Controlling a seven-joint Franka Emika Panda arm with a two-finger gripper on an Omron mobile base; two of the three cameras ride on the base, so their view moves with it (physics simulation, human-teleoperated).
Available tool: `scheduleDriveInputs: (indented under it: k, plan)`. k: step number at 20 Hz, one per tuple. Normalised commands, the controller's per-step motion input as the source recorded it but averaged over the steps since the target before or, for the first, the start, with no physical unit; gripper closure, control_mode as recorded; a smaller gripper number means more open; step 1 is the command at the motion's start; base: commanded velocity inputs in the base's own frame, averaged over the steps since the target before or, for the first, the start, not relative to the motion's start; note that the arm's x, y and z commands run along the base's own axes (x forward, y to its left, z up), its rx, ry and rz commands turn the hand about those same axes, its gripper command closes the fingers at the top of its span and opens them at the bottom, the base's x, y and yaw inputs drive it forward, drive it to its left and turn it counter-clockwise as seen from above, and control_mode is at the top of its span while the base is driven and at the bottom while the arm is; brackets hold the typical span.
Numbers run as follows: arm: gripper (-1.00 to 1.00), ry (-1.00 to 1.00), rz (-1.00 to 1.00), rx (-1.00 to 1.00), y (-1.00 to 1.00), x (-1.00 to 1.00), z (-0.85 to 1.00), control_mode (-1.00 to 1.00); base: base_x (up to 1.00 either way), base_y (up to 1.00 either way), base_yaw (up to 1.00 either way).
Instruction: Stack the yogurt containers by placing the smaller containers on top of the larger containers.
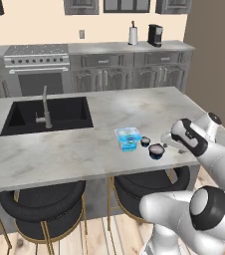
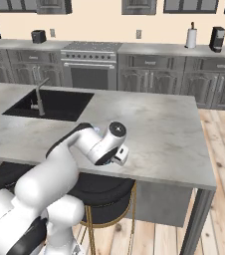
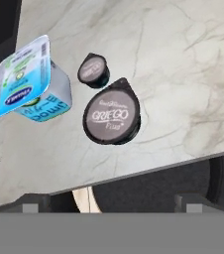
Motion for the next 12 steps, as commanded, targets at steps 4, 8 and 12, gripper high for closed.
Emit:
scheduleDriveInputs:
  k: [4,8,12]
  plan:
    - [-1.00,0.01,-0.02,0.02,0.00,0.12,-0.12,-1.00,0.00,0.00,0.00]
    - [-1.00,0.02,-0.02,0.01,0.00,0.14,-0.13,-1.00,0.00,0.00,0.00]
    - [-1.00,0.01,-0.03,0.01,0.00,0.12,-0.14,-1.00,0.00,0.00,0.00]
